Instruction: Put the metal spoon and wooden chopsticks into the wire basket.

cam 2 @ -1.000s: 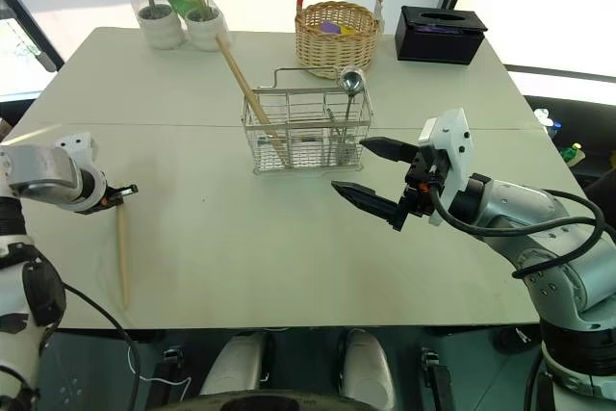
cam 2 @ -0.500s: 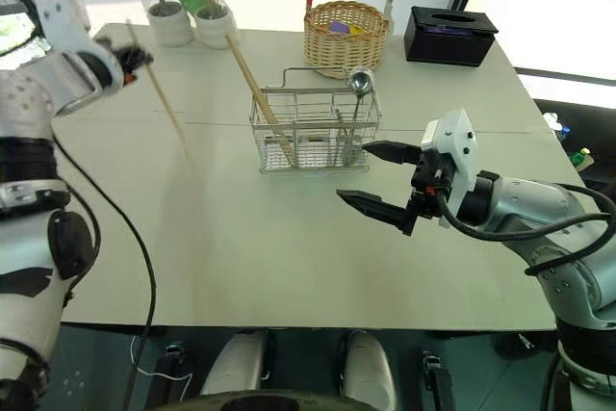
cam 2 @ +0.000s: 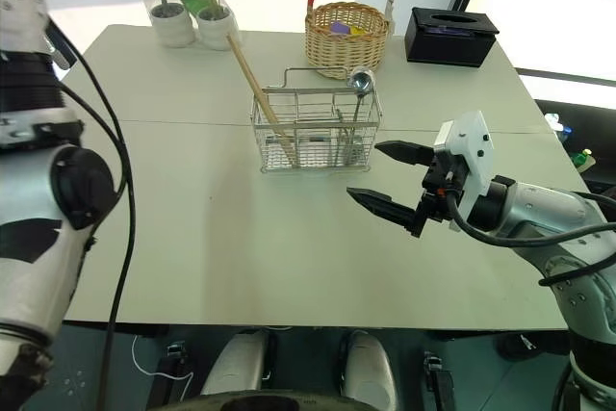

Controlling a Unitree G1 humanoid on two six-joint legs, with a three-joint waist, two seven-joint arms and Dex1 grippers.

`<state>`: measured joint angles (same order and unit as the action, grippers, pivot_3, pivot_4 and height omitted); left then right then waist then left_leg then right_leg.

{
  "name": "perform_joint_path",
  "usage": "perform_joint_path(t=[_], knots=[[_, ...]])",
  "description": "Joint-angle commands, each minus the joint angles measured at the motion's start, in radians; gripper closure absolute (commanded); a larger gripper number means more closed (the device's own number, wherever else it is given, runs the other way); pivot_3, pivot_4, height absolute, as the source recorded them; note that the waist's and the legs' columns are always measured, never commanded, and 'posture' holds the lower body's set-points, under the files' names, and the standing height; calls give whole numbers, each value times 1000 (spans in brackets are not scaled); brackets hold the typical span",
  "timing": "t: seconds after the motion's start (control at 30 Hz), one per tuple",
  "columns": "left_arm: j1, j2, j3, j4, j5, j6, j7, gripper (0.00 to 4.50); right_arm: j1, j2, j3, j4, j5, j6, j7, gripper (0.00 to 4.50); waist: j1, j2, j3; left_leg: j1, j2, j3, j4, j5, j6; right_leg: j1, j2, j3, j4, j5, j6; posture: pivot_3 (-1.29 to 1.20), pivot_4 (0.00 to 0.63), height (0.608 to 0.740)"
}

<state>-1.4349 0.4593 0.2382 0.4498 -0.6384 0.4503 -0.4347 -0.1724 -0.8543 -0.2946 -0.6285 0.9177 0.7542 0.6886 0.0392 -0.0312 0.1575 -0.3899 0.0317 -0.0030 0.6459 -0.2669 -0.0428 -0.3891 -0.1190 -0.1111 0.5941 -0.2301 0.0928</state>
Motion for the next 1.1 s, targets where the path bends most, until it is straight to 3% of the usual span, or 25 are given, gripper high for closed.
perform_joint_path(t=[0.03,0.87,1.0,1.1], knots=[[72,-49,-59,-93,36,10,-27,4450,-2,3,-43,-34,21,-9,-24,0,0,2,-1,0,0,0,0,0,0,0,0,0,0,0,0,0,150,712],[400,-158,-163,-348,157,141,8,4450,-22,24,-22,-18,8,-23,-66,0,0,3,0,0,0,-1,0,0,1,0,1,0,1,0,0,0,150,712],[440,-182,-161,-366,156,149,15,2952,-32,30,-19,-14,7,-21,-73,0,1,2,0,0,0,-1,0,0,1,0,1,0,1,0,0,0,150,712],[444,-197,-141,-378,144,146,26,1447,-36,33,-18,-11,7,-19,-76,0,1,3,0,-1,0,-1,0,0,1,-1,1,0,1,0,0,0,150,712]])
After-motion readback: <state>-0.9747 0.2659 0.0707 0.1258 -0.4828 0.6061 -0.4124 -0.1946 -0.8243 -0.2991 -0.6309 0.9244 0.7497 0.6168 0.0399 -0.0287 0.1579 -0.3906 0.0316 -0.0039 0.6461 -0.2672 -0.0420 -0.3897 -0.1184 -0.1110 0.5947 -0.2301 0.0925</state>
